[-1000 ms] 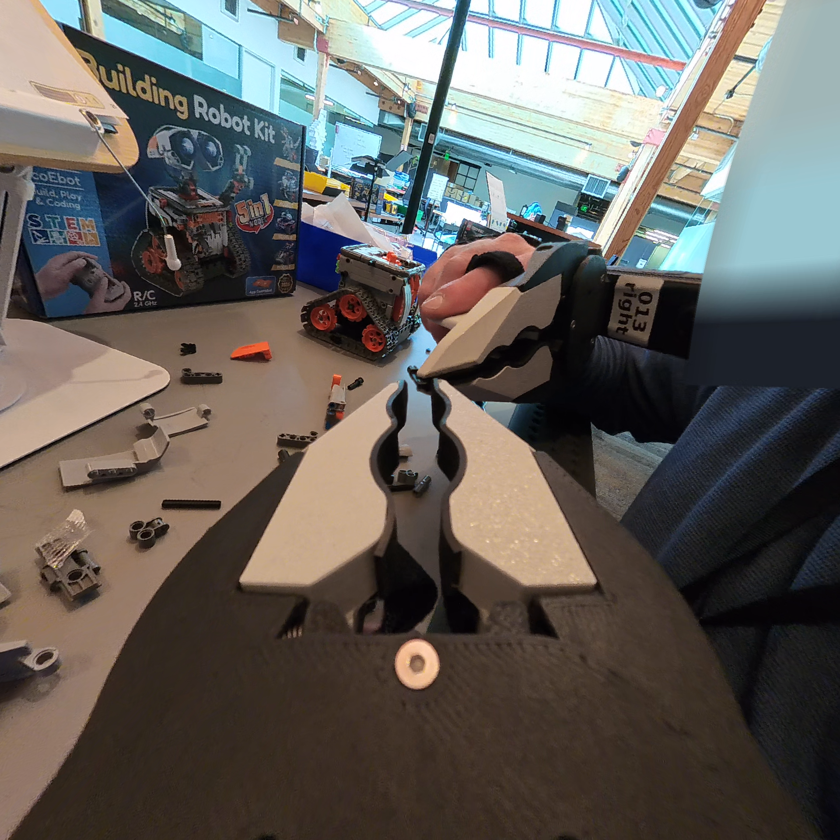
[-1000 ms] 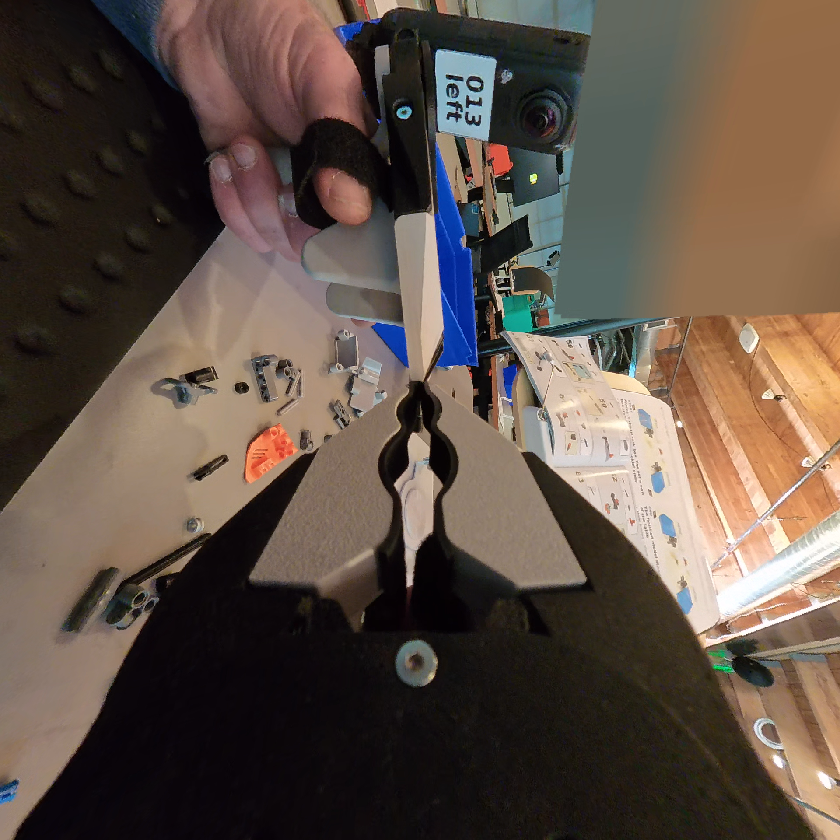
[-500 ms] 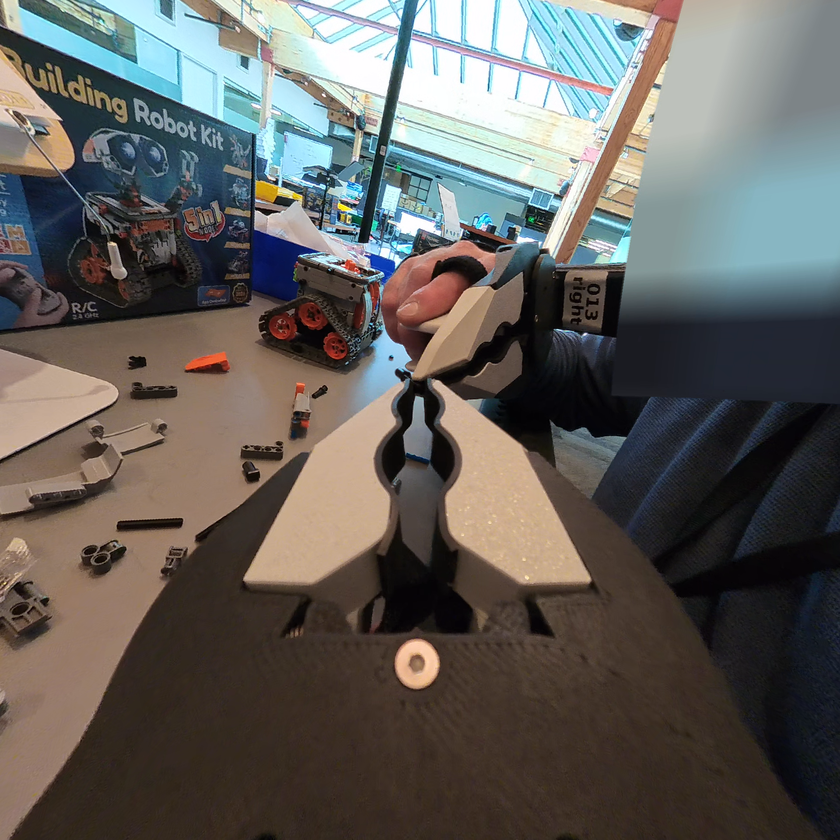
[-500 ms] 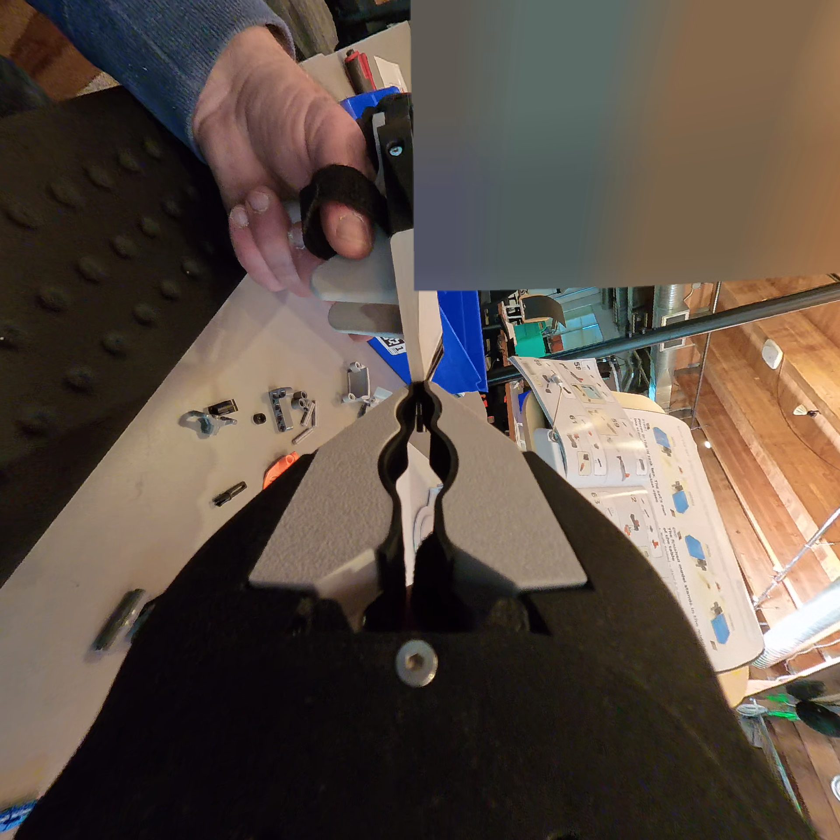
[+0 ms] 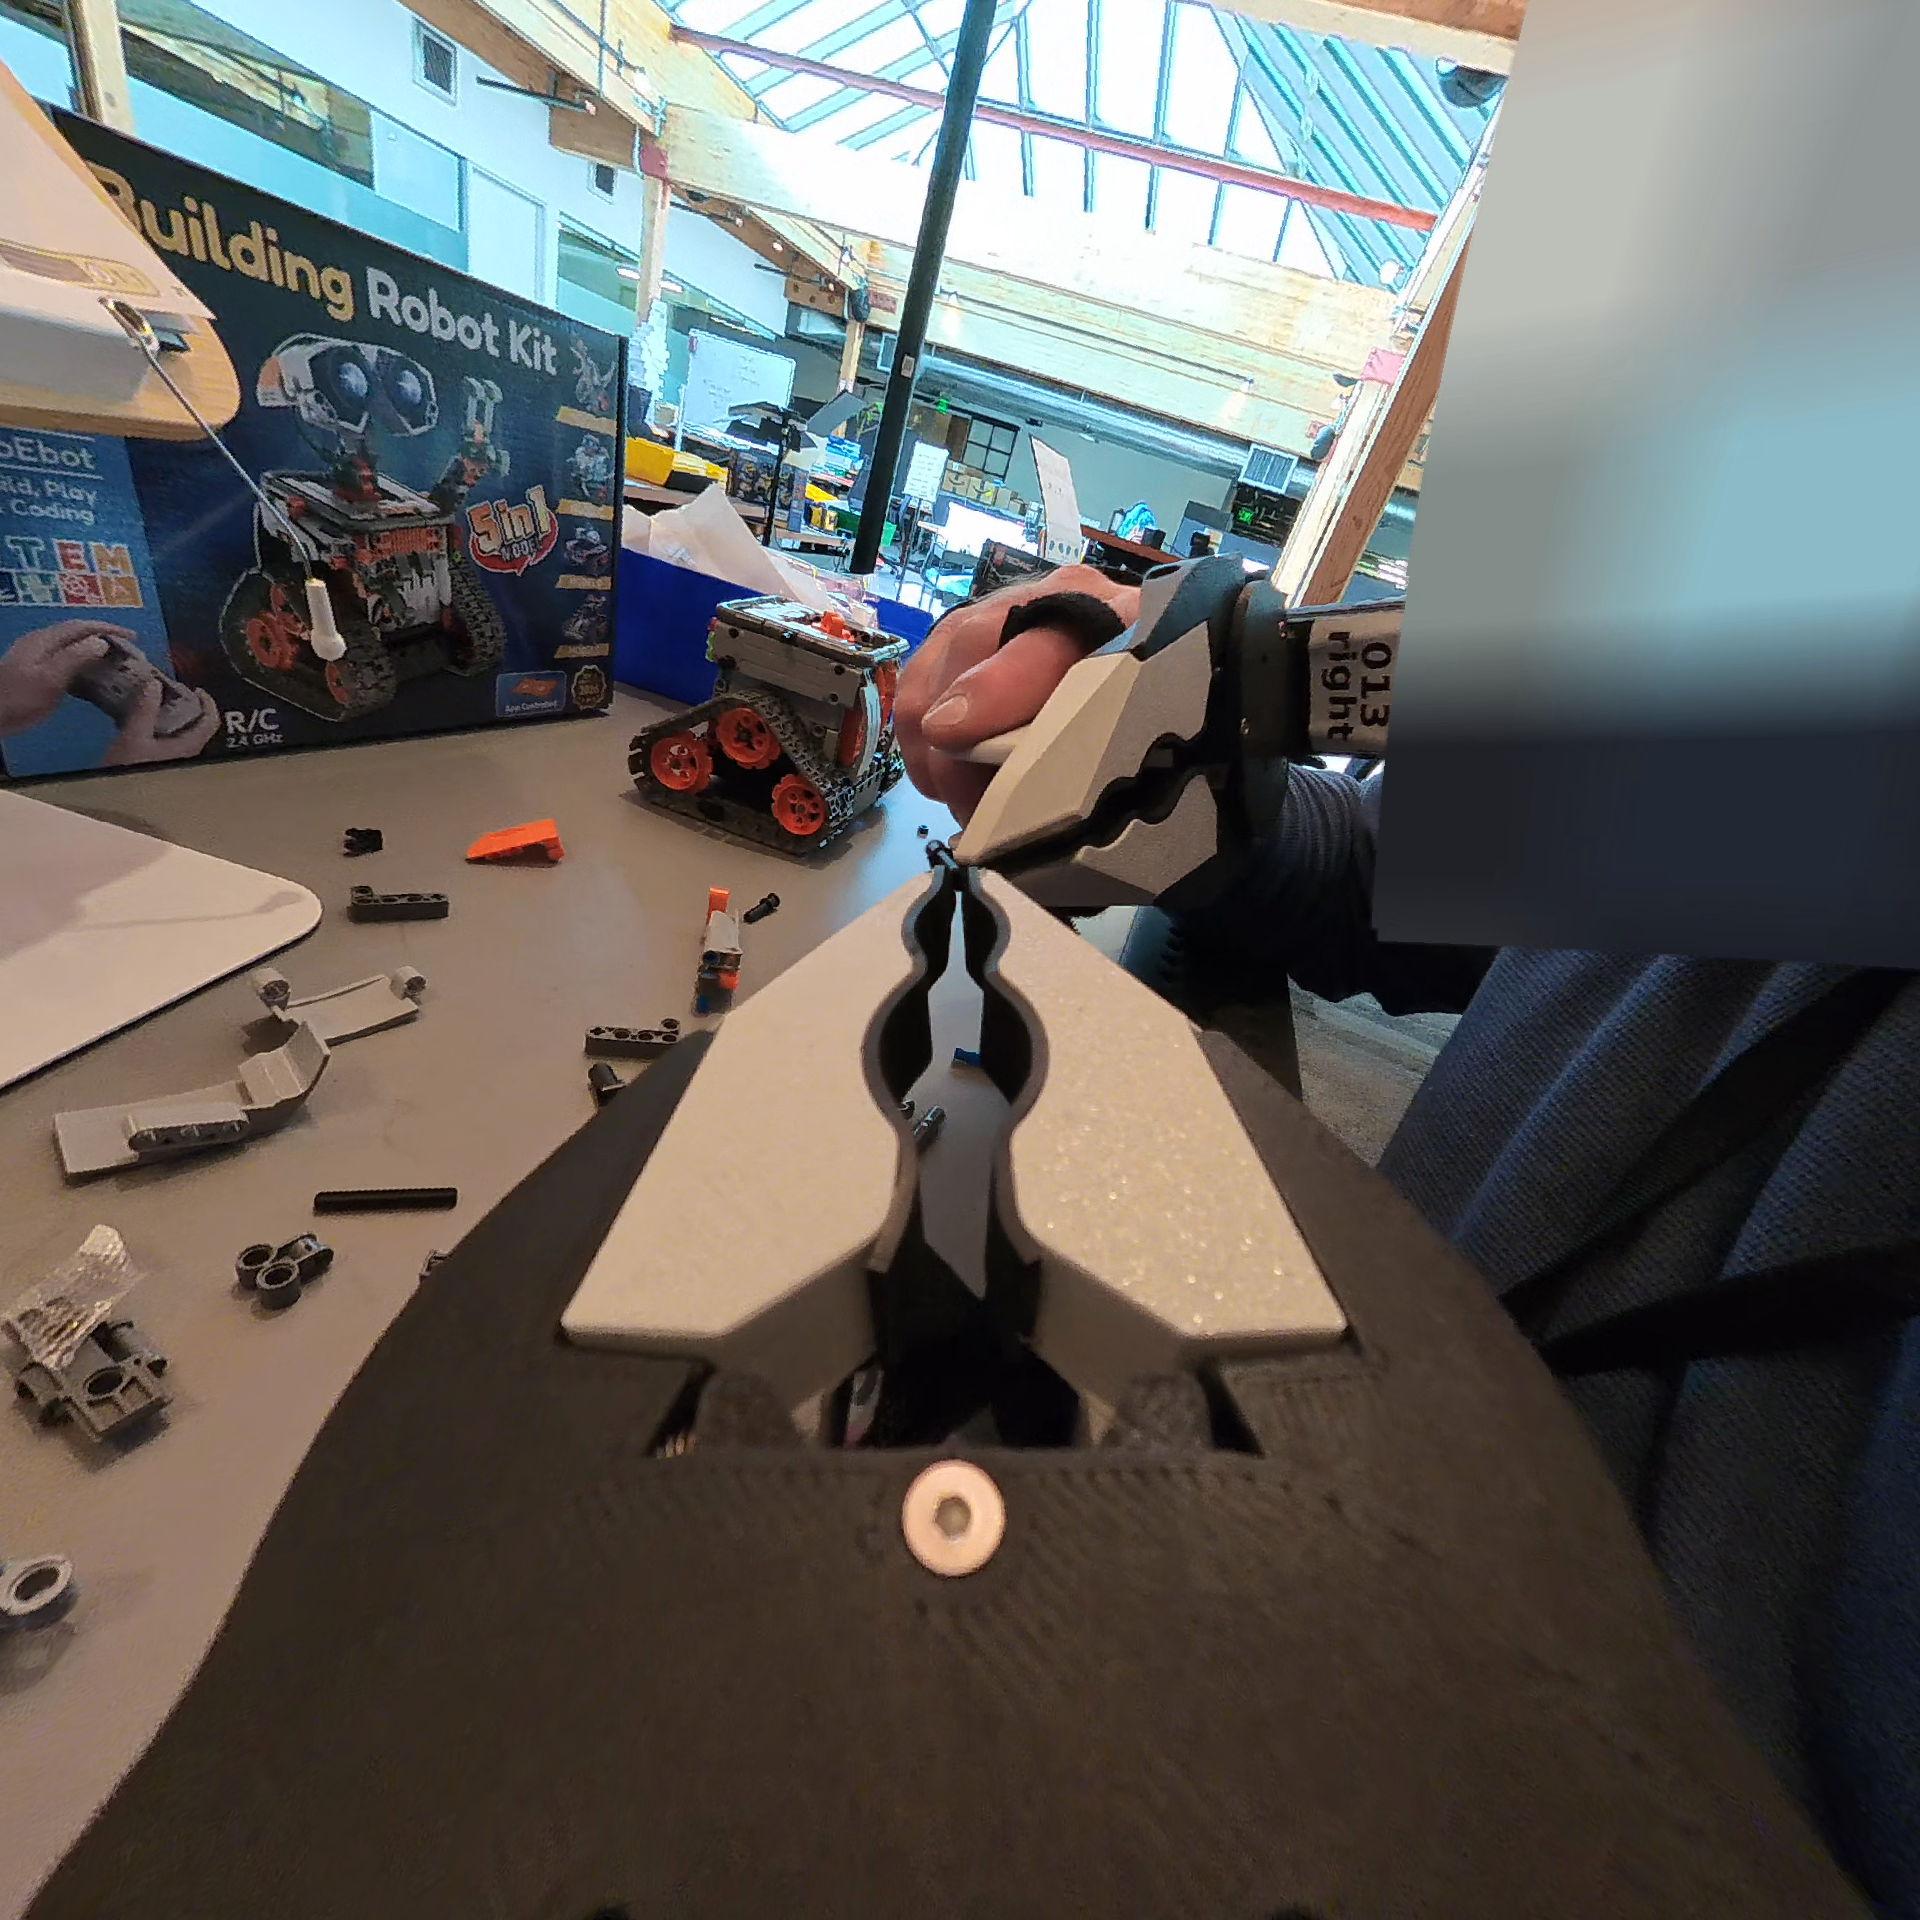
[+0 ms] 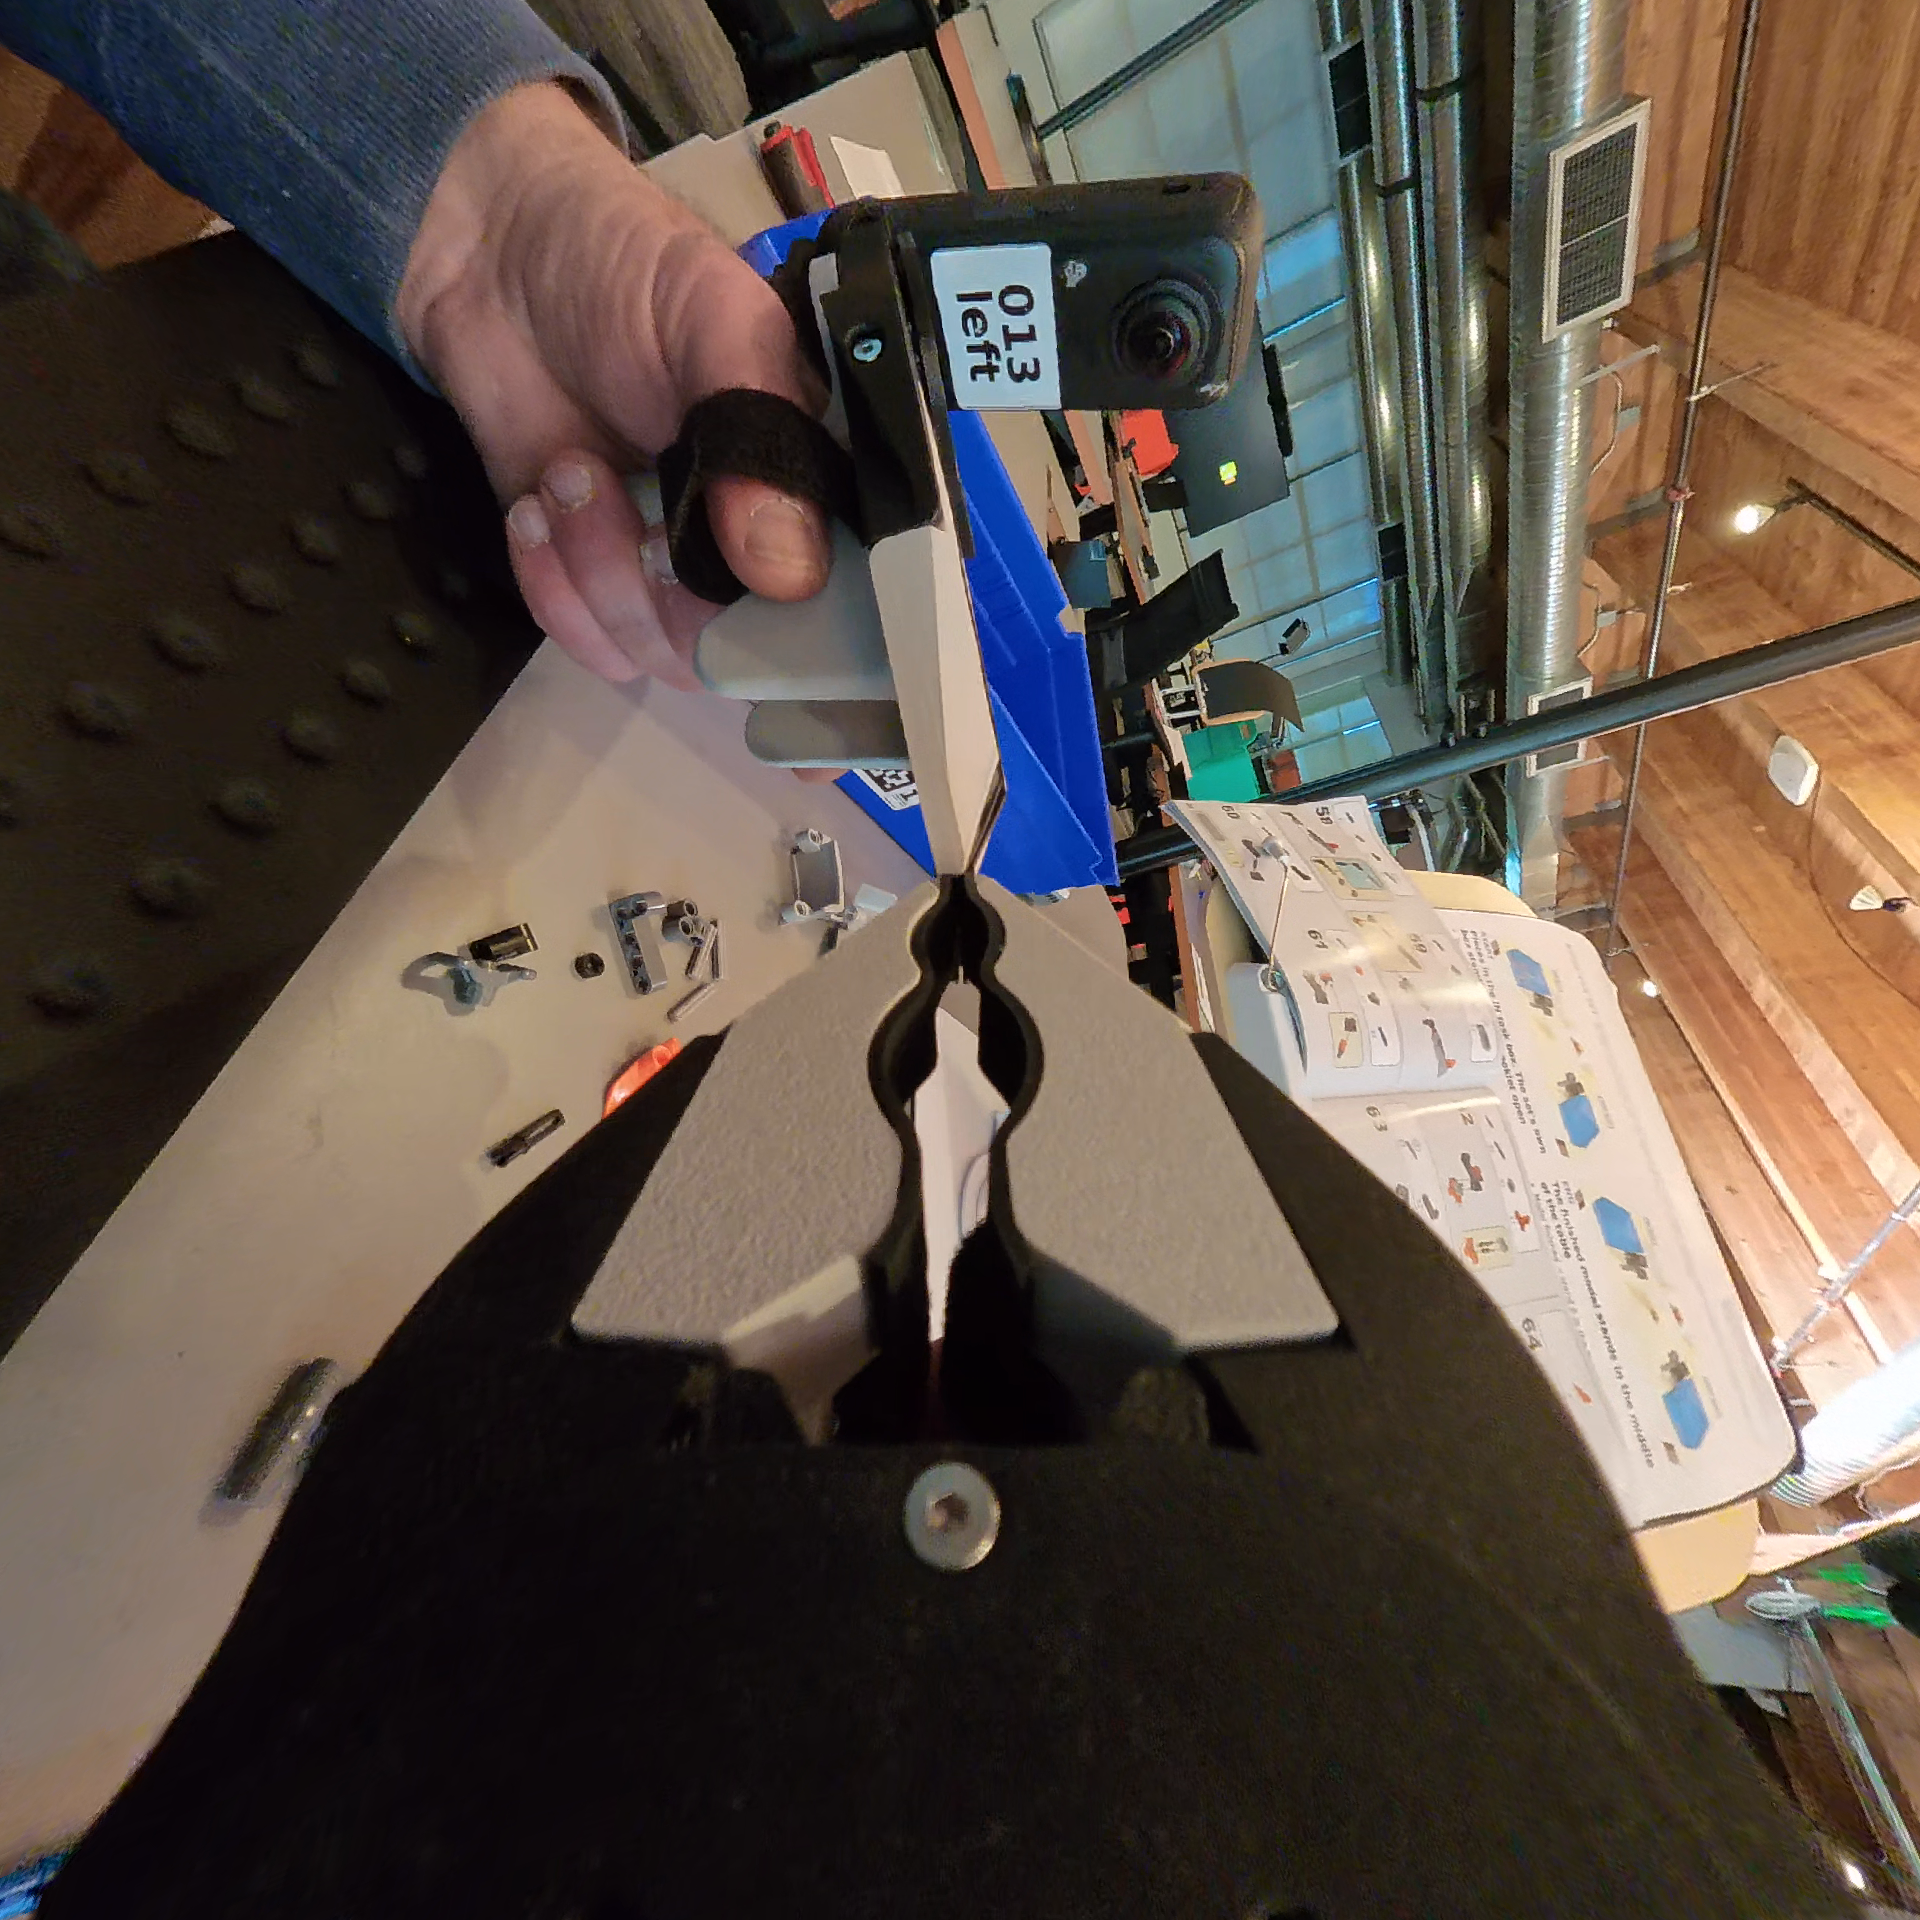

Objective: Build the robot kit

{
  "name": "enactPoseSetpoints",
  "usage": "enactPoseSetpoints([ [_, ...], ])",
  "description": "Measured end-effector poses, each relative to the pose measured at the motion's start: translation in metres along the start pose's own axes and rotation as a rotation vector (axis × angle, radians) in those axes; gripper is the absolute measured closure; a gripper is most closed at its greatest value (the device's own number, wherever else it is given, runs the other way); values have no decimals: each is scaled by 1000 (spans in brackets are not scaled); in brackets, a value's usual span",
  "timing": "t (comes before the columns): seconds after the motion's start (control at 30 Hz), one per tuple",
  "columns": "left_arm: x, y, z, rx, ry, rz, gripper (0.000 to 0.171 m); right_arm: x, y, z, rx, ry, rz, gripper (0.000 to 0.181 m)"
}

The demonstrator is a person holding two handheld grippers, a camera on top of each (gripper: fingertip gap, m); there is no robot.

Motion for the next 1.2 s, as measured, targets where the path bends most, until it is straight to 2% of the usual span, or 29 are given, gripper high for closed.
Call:
enactPoseSetpoints([
  [0.17, -2, 0, 1, 1, 8, -1, 171, 3, -1, 2, -4, 18, -46, 179],
  [0.37, 1, 1, 0, -67, 25, -110, 171, 21, -15, 8, -56, 186, -436, 163],
  [0.43, 5, 0, -3, -94, 1, -143, 171, 21, -19, 6, -62, 238, -520, 165],
  [0.6, 9, 0, -7, -136, -11, -208, 171, 14, -23, 5, -68, 337, -596, 178],
  [1.0, 14, -1, -8, -142, -47, -261, 171, 15, -30, 5, 39, 466, -883, 178],
  [1.1, 13, -2, -8, -146, -40, -261, 171, 13, -31, 4, 39, 466, -873, 179],
  [1.2, 12, -2, -6, -204, 39, -280, 171, 12, -33, 2, -17, 451, -855, 179],
])
Point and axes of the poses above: each gripper's, where its closed fingertips meet, z back along the fingers, y out of its top, x = y × z across the jaws, the point moved 9 cm from there along z, back along the fingers, and after that the axes turned 11 degrees about -y, right-handed, at the moved point
